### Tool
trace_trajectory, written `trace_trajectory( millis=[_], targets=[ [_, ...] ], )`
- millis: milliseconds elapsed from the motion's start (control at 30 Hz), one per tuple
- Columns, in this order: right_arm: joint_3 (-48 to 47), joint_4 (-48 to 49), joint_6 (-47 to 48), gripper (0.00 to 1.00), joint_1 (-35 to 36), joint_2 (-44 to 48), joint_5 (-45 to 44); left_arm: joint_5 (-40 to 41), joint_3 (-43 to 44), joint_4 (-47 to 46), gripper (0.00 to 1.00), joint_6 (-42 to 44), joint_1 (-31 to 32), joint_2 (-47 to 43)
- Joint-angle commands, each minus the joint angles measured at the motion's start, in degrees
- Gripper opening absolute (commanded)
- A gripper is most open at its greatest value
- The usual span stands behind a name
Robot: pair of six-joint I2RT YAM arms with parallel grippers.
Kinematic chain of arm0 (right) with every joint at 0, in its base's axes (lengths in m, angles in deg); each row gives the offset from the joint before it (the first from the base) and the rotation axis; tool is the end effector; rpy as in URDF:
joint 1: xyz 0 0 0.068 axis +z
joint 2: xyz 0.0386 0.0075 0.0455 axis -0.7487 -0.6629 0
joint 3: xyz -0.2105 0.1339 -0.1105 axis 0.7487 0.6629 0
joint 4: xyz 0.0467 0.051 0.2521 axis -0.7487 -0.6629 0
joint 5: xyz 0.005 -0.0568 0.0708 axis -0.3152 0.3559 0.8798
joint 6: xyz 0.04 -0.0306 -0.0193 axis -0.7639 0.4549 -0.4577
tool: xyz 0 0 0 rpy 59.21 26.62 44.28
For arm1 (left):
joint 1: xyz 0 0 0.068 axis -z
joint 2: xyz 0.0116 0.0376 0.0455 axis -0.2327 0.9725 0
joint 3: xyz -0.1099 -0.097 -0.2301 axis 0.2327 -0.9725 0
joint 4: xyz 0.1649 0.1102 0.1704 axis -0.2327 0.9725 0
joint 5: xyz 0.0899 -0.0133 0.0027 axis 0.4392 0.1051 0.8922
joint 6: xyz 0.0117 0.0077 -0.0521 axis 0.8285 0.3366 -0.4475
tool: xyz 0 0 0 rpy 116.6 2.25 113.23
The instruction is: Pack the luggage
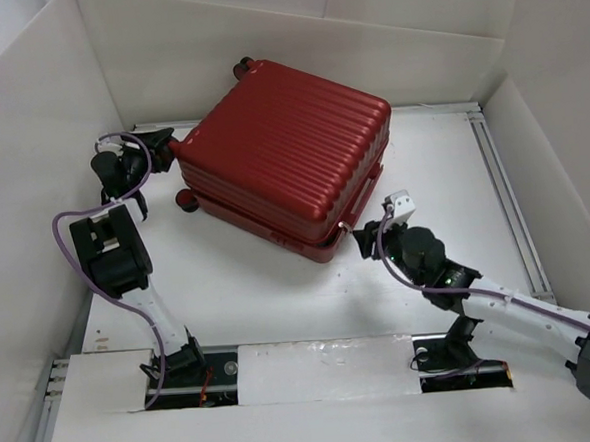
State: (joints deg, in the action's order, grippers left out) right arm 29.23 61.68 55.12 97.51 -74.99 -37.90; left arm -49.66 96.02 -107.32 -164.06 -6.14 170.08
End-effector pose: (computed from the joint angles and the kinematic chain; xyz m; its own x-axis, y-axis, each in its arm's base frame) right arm 0.1420 0.1429 0.2354 -0.2590 0.0178 -0.9657 -0.4111 0.9027 0.1269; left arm 0.4062 0.1194 0.2416 -0.3533 -0.9047 -0.2381 0.1659 0.1899 -0.9677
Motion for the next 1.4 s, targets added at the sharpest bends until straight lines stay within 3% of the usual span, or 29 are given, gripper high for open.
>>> trace_trajectory(
  millis=[0, 67, 200, 533, 667, 933, 1100, 1367],
  targets=[
    [-1.39, 10.83, 5.9, 0.57, -7.53, -0.36, 14.19, 0.1, 0.31, -9.42, 0.0, -2.23, -1.5, -3.28],
    [-1.39, 13.04, 7.83, 0.59, -12.97, -1.76, 25.04, 0.1, 0.31, -9.43, 0.0, -2.93, -1.5, -5.29],
    [-5.51, 9.62, 9.32, 0.59, -16.43, -6.25, 34.58, -0.95, 0.31, -11.35, 0.0, -8.03, -0.44, -8.8],
    [-5.52, 11.19, 10.03, 0.61, -18.71, -9.94, 41.91, -2.54, 2.94, -5.05, 0.0, -10.5, 1.23, -20.41],
    [-5.52, 13.3, 10.03, 0.61, -22.83, -11.35, 46.8, -2.01, 1.72, -0.29, 0.0, -5.67, 1.23, -21.64],
    [-3.59, 19.72, 8.71, 0.54, -30.4, -15.56, 58.24, -0.87, -5.4, 0.16, 0.0, -2.06, -0.53, -17.17],
    [-6.75, 19.72, 9.32, 0.62, -29.62, -22.68, 67.73, -1.4, -7.95, -1.68, 0.0, -1.45, -1.15, -14.53],
    [-4.82, 22.0, 9.94, 0.67, -28.82, -23.83, 67.66, -1.4, -8.48, -0.46, 0.0, 1.1, -1.15, -12.77]
  ],
)
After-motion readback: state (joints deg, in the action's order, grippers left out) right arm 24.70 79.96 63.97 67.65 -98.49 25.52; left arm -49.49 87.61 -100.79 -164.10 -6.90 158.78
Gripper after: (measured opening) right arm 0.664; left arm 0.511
